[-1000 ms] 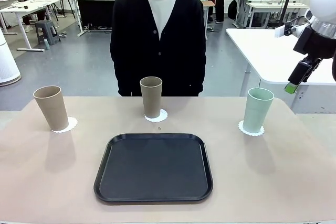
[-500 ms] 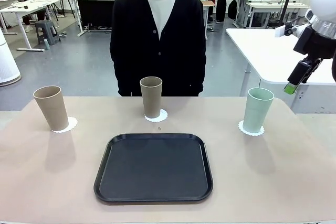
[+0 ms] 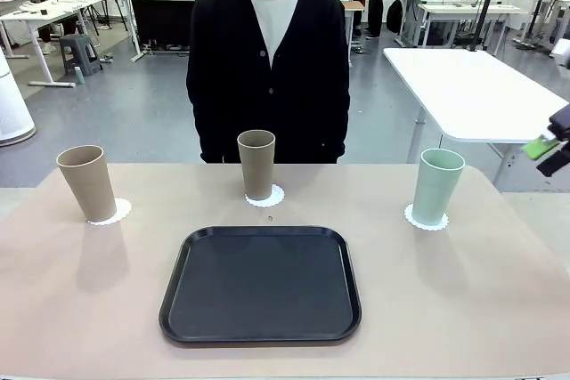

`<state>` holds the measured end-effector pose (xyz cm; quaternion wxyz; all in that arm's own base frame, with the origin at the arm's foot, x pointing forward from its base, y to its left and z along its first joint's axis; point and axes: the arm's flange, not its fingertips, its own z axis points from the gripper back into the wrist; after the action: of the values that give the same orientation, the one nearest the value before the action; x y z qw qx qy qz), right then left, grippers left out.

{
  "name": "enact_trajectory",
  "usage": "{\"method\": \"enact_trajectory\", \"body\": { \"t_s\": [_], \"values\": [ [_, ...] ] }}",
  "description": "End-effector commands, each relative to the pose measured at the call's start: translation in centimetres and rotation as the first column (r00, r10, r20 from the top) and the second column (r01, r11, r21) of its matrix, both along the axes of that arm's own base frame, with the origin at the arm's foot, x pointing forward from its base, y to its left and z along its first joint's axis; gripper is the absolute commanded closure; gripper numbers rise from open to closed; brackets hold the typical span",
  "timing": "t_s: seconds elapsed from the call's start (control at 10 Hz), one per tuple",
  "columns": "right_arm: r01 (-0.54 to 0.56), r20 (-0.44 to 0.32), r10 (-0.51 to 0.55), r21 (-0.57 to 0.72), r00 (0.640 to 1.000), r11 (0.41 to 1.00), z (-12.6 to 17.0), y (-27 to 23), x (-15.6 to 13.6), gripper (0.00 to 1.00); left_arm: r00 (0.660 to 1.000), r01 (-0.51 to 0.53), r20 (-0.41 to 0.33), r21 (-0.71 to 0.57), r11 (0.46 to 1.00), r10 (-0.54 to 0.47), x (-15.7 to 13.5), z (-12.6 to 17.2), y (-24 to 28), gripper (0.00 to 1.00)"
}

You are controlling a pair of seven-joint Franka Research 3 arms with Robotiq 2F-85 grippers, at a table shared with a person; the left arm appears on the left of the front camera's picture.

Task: Place coasters on the table and set cups on them.
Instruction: Take one Reusable plastic cup from the Flat Tray and place it on a coaster set by the human.

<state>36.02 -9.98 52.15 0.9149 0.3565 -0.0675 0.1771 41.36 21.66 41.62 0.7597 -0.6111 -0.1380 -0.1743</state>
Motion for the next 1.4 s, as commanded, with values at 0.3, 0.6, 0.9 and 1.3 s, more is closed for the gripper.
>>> {"method": "enact_trajectory", "body": {
  "t_s": [0.3, 0.6, 0.9, 1.3],
  "values": [
    [0.169, -0.09, -0.148, 0.311, 0.985, 0.935, -5.5, -9.5, 2.3, 0.0, 1.0, -0.006, 0.002, 0.001, 1.0, 0.006, -0.2, 0.2, 0.0, 0.0],
    [0.23, -0.16, -0.178, 0.423, 0.971, 0.876, -7.7, -14.0, 1.4, 0.0, 1.0, -0.006, 0.002, 0.001, 1.0, 0.006, -0.2, 0.2, 0.0, 0.0],
    [0.238, -0.168, -0.178, 0.465, 0.969, 0.853, -8.4, -16.8, -0.3, 0.0, 1.0, -0.006, 0.002, 0.001, 1.0, 0.006, -0.2, 0.2, 0.0, 0.0],
    [0.255, -0.187, -0.189, 0.446, 0.964, 0.858, -8.6, -16.9, -1.2, 0.0, 1.0, -0.006, 0.002, 0.001, 1.0, 0.006, -0.2, 0.2, 0.0, 0.0]
  ]
}}
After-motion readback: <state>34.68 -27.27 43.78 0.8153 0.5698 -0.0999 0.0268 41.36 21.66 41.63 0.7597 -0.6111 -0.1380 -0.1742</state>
